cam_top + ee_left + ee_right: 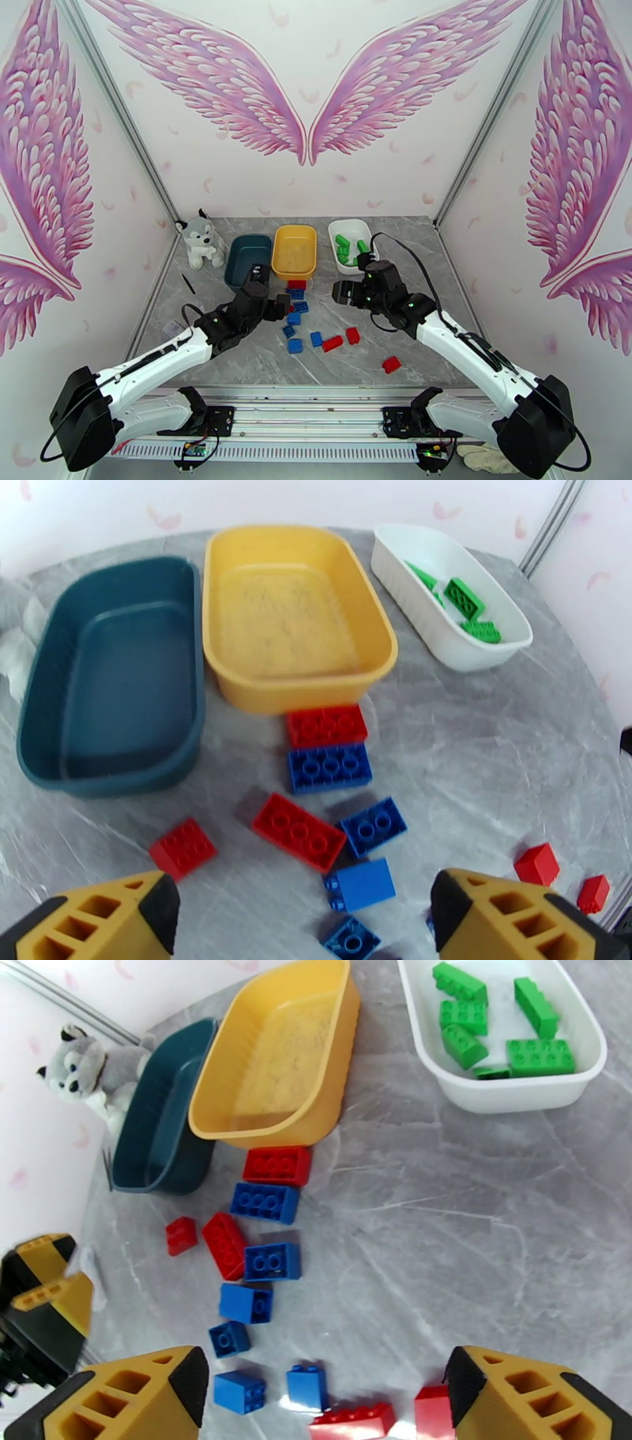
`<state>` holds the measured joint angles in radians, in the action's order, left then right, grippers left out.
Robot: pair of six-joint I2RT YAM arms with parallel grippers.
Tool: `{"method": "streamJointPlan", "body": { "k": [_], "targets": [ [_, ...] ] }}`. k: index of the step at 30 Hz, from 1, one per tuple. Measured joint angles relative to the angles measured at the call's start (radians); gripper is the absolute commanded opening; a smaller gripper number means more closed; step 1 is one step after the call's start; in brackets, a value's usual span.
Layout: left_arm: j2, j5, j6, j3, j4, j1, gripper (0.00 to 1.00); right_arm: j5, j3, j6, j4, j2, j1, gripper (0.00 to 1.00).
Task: Sort the legos into containers by color
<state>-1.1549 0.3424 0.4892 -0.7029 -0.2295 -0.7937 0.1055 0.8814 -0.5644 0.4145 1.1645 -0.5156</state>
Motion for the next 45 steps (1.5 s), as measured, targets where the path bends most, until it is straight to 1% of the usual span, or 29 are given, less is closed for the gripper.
{"method": "streamJointPlan", "body": {
  "k": [5, 7, 9, 10, 11, 12, 15, 18, 21, 22, 25, 27, 28, 31, 32, 33, 36, 41, 45],
  "targets": [
    [-0.069, 0.021, 0.064, 0.032, 0.000, -0.109, 0.82, 0.026, -0.034, -0.006, -0.031, -0.007, -0.003, 0.78],
    [-0.118, 0.030, 0.081, 0.029, 0.005, -0.144, 0.79, 0.026, -0.046, -0.016, -0.045, -0.007, -0.006, 0.74],
    [-0.197, 0.042, 0.092, 0.008, 0.008, -0.171, 0.75, 0.024, -0.048, -0.032, -0.043, -0.005, -0.012, 0.67],
    [-0.232, 0.045, 0.095, -0.005, 0.009, -0.178, 0.74, 0.021, -0.048, -0.044, -0.042, -0.003, -0.014, 0.66],
    [-0.270, 0.048, 0.096, -0.022, 0.011, -0.183, 0.73, 0.019, -0.048, -0.057, -0.041, 0.000, -0.018, 0.66],
    [-0.311, 0.048, 0.097, -0.042, 0.012, -0.185, 0.73, 0.018, -0.048, -0.069, -0.039, 0.003, -0.020, 0.70],
    [-0.402, 0.054, 0.097, -0.100, 0.018, -0.188, 0.71, 0.001, -0.039, -0.084, -0.027, 0.017, -0.031, 0.75],
    [-0.482, 0.061, 0.094, -0.163, 0.021, -0.188, 0.69, -0.049, -0.030, -0.082, -0.019, 0.014, -0.057, 0.78],
    [-0.550, 0.071, 0.091, -0.213, 0.024, -0.188, 0.67, -0.091, -0.033, -0.068, -0.014, -0.023, -0.072, 0.81],
    [-0.562, 0.072, 0.091, -0.220, 0.026, -0.188, 0.67, -0.103, -0.037, -0.064, -0.014, -0.038, -0.074, 0.81],
    [-0.567, 0.093, 0.094, -0.221, 0.026, -0.192, 0.73, -0.124, -0.039, -0.057, -0.018, -0.076, -0.074, 0.75],
    [-0.562, 0.116, 0.098, -0.220, 0.025, -0.199, 0.76, -0.125, -0.039, -0.048, -0.021, -0.077, -0.074, 0.75],
    [-0.554, 0.126, 0.099, -0.217, 0.024, -0.204, 0.77, -0.124, -0.039, -0.044, -0.021, -0.071, -0.074, 0.78],
    [-0.498, 0.158, 0.110, -0.192, 0.022, -0.216, 0.79, -0.120, -0.039, -0.028, -0.022, -0.038, -0.074, 0.93],
    [-0.478, 0.166, 0.115, -0.181, 0.023, -0.218, 0.79, -0.117, -0.039, -0.024, -0.022, -0.025, -0.074, 0.97],
    [-0.463, 0.174, 0.122, -0.170, 0.026, -0.218, 0.79, -0.113, -0.039, -0.020, -0.023, -0.014, -0.074, 0.97],
    [-0.452, 0.180, 0.135, -0.137, 0.039, -0.210, 0.76, -0.097, -0.048, -0.015, -0.035, -0.005, -0.074, 0.93],
    [-0.484, 0.180, 0.142, -0.126, 0.044, -0.196, 0.70, -0.087, -0.049, -0.011, -0.047, 0.006, -0.074, 0.86],
    [-0.498, 0.173, 0.143, -0.126, 0.060, -0.187, 0.69, -0.078, -0.049, -0.011, -0.049, 0.043, -0.074, 0.83]
  ]
}}
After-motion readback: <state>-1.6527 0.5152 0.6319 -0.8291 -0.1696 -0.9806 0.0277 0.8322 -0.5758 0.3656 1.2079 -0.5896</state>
